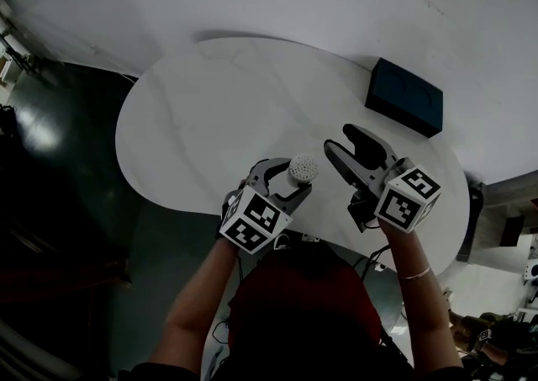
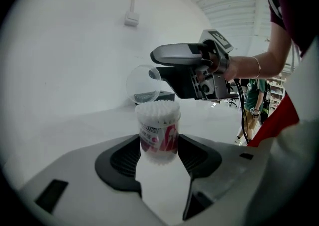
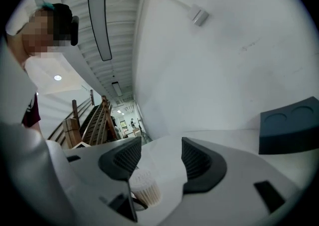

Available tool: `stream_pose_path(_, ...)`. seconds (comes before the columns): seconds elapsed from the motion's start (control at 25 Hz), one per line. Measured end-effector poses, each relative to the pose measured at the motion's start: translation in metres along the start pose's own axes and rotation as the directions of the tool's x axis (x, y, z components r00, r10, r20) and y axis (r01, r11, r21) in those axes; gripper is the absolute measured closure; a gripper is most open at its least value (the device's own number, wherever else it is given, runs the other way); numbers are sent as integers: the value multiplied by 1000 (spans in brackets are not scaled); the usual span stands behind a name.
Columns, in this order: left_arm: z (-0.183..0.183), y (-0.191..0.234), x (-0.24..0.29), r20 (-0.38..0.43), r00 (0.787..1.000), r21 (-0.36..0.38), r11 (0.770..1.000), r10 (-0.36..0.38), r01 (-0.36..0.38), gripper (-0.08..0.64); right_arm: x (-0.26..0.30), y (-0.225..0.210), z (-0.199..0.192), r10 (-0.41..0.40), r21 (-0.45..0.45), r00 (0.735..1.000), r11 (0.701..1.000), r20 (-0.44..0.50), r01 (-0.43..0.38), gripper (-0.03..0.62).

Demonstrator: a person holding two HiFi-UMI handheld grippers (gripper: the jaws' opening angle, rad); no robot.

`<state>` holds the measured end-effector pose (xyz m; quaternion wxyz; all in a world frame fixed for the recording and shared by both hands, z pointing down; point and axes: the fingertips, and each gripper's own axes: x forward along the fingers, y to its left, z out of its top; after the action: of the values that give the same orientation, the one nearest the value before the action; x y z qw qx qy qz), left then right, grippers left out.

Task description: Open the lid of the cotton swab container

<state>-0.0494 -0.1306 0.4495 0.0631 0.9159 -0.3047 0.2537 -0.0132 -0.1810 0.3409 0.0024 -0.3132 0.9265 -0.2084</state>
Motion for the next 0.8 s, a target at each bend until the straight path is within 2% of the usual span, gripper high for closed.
stream_pose_path(0.28, -1, 16, 17, -17, 999, 3, 1000, 28, -28, 305, -21, -30, -16, -110, 0, 994, 994, -6, 110, 328)
stream_pose_path(0.8, 6, 41, 55, -9, 997, -16, 997, 82, -82, 305, -20, -57, -59, -194, -91, 972, 979, -131, 183, 327)
